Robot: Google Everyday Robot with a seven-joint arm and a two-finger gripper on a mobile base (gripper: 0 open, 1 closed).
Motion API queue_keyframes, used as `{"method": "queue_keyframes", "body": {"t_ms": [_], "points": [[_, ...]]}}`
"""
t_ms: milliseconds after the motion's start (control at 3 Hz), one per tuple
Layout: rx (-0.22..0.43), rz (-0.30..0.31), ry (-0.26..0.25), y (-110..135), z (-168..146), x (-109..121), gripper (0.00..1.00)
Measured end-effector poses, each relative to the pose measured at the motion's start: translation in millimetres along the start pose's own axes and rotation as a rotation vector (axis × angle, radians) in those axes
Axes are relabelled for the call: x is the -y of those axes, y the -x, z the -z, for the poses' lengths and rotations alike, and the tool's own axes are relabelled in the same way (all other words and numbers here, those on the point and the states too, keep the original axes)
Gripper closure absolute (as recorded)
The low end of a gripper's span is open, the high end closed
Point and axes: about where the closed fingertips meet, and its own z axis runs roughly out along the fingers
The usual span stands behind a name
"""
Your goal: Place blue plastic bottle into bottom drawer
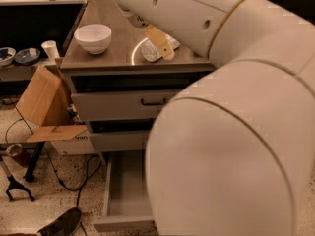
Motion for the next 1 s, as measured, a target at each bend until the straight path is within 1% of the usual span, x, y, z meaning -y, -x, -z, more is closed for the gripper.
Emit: {"method": "queue_keyframes", "body": {"t_ms": [333,667,1000], "points": [[-0.22,0.053,0.022,-17,-22,13,0.0],[-0.253,0.047,-0.013,-28,-21,21,0.0],[-0.244,0.05,-0.019,-27,-22,22,0.0]]}}
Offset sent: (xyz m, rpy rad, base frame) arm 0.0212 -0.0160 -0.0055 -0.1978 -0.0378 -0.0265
